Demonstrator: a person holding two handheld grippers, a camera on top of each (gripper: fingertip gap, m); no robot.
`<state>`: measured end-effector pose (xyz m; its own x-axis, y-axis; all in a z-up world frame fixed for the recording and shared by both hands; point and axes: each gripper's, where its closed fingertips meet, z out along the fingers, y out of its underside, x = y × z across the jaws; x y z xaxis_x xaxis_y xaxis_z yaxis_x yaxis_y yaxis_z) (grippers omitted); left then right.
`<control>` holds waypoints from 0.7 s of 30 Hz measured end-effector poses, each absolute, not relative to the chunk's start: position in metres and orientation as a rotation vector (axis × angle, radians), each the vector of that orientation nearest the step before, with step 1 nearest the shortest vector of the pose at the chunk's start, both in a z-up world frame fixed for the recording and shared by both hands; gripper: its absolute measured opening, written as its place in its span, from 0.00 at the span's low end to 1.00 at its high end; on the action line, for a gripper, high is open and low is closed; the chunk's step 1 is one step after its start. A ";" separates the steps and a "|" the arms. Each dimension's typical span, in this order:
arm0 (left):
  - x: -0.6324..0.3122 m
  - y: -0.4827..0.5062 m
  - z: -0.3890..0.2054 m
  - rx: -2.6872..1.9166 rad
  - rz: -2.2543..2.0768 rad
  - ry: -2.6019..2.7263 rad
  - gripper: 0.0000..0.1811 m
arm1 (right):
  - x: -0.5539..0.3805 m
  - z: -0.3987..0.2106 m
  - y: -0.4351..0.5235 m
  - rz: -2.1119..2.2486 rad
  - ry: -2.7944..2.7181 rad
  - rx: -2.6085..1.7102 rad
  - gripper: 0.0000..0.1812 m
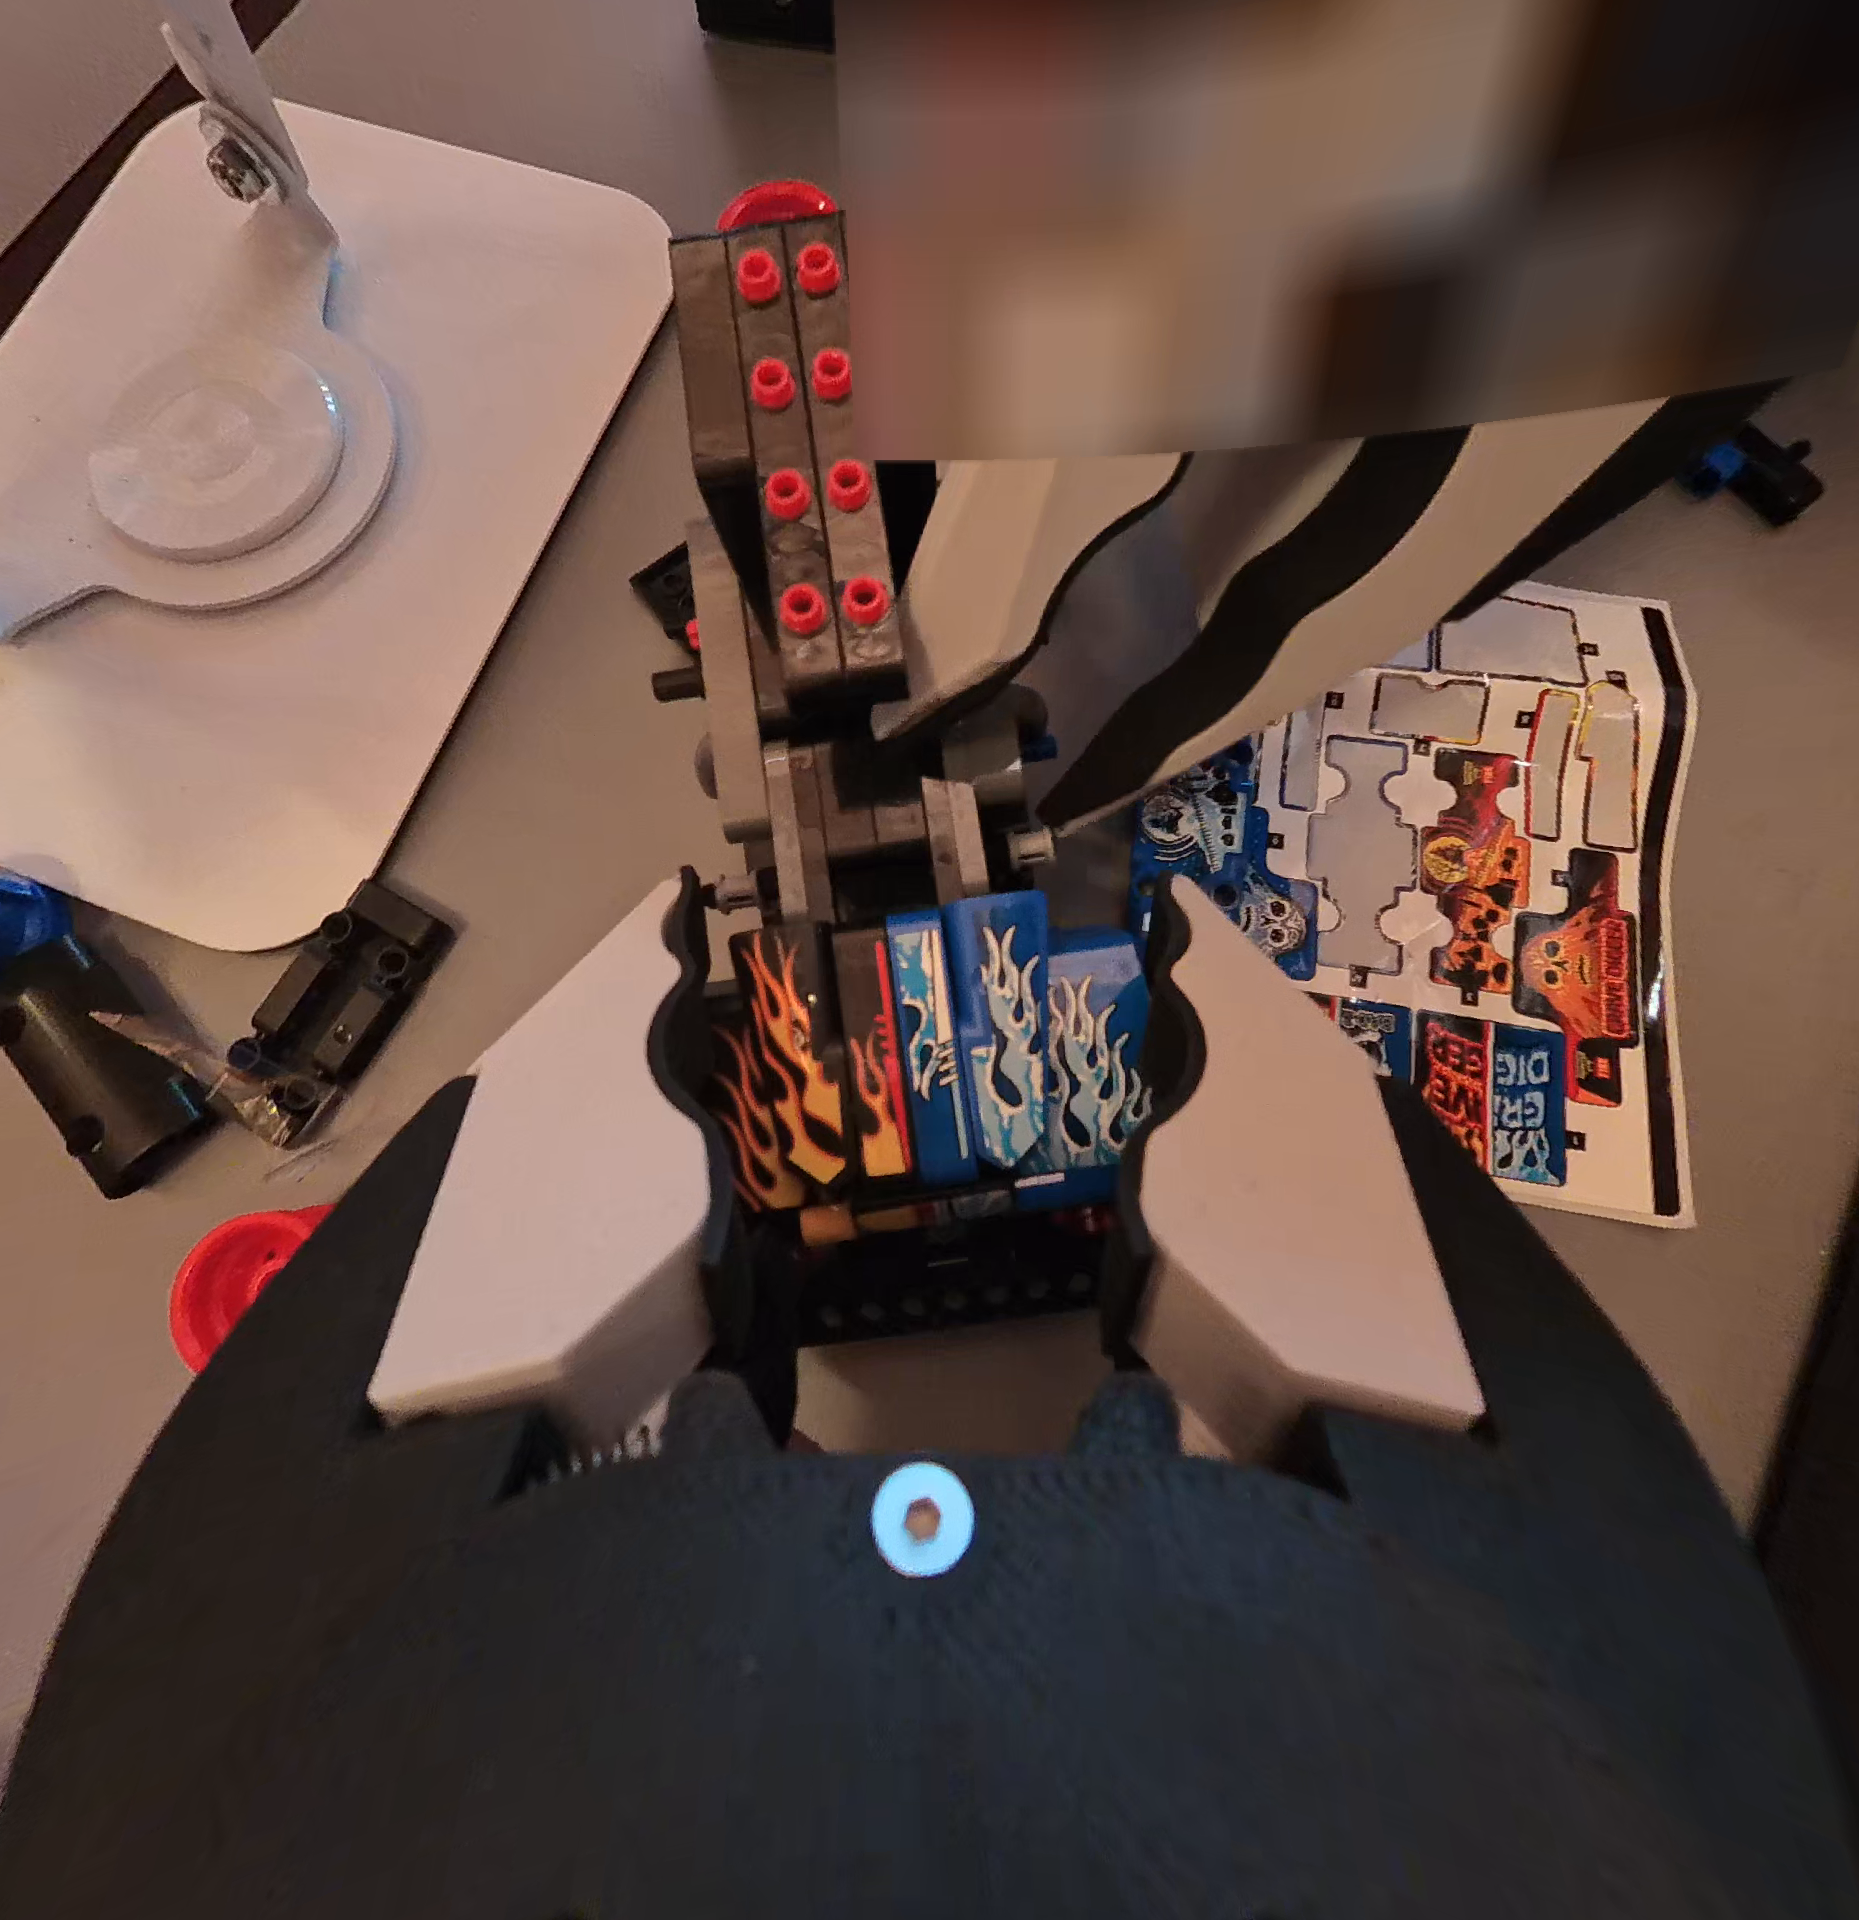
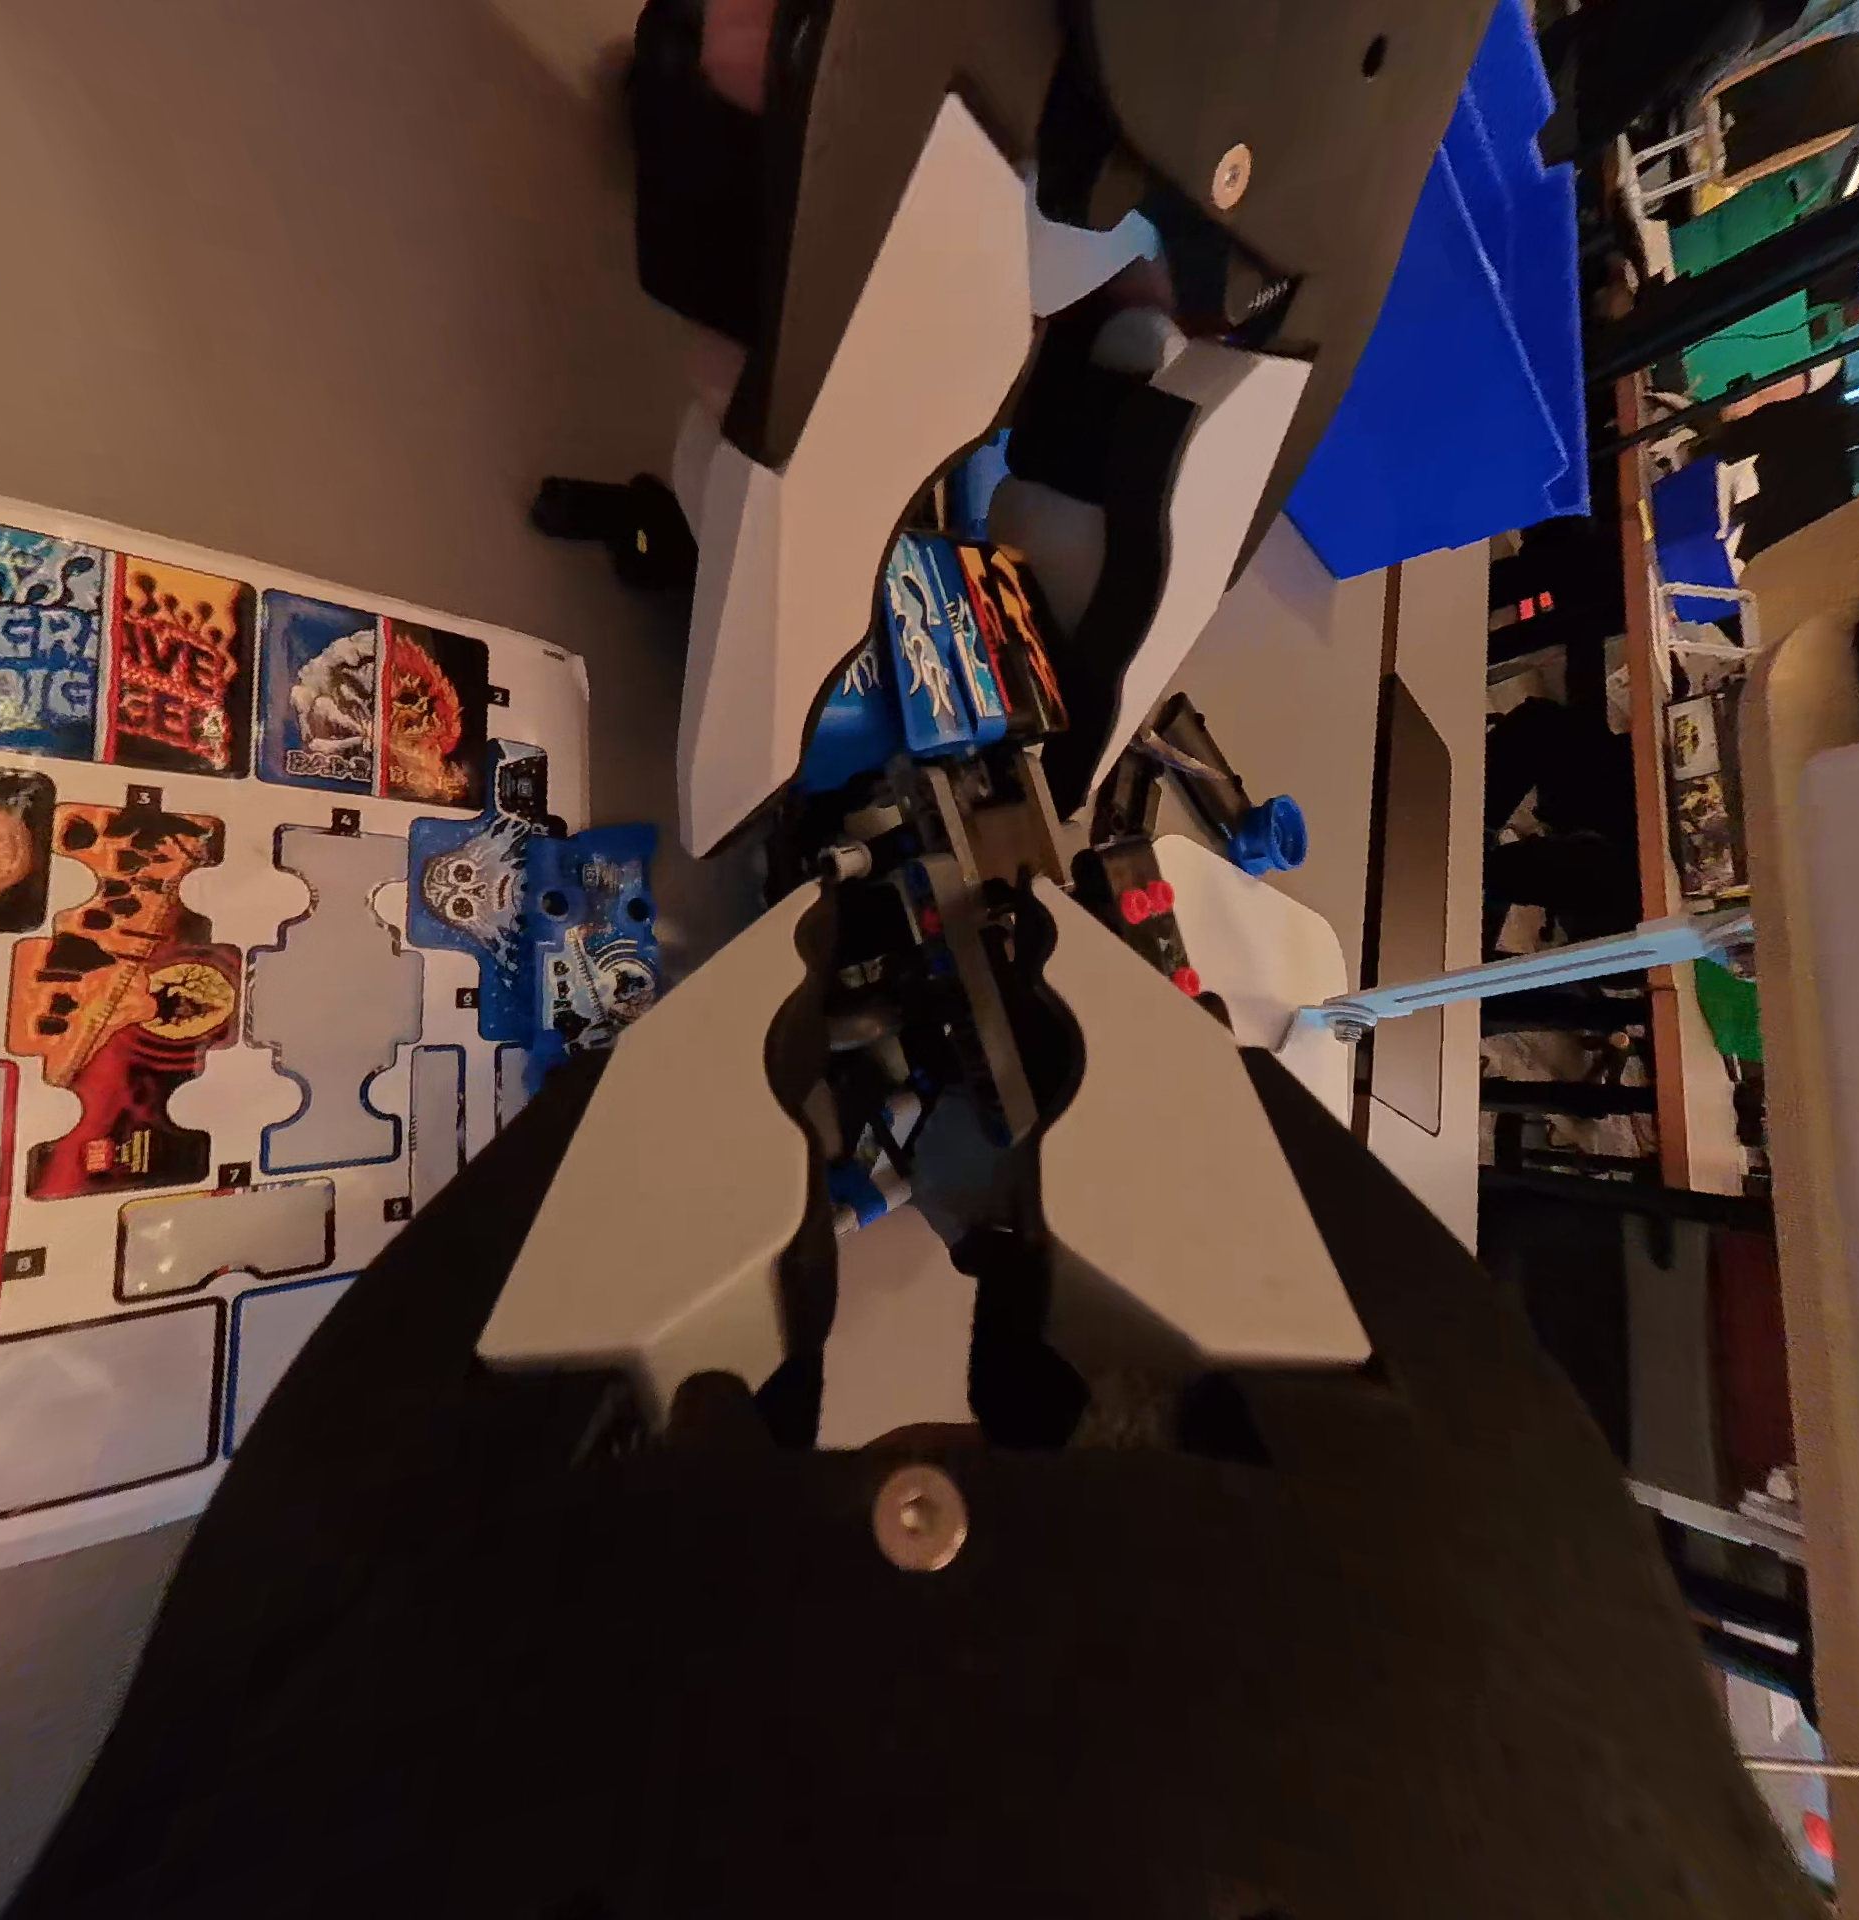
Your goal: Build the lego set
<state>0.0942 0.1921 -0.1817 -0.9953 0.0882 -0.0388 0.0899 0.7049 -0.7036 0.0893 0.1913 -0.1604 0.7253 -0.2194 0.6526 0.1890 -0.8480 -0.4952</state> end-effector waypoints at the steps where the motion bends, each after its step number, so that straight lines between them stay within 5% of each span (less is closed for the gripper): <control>1: 0.094 0.192 -0.182 0.151 -1.199 2.898 0.46 | 0.089 -0.160 0.191 -0.989 0.027 -2.378 0.17; 5: 0.093 0.191 -0.182 0.148 -1.215 2.899 0.46 | 0.093 -0.157 0.189 -0.994 0.066 -2.339 0.11; 21: 0.093 0.190 -0.181 0.135 -1.237 2.894 0.46 | 0.088 -0.159 0.190 -0.908 0.085 -2.320 0.17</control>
<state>0.0930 0.1896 -0.1812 -0.9963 0.0818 -0.0258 0.0752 0.6878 -0.7220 0.0876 0.1904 -0.1587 0.7594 -0.2770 0.5887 0.1630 -0.7950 -0.5843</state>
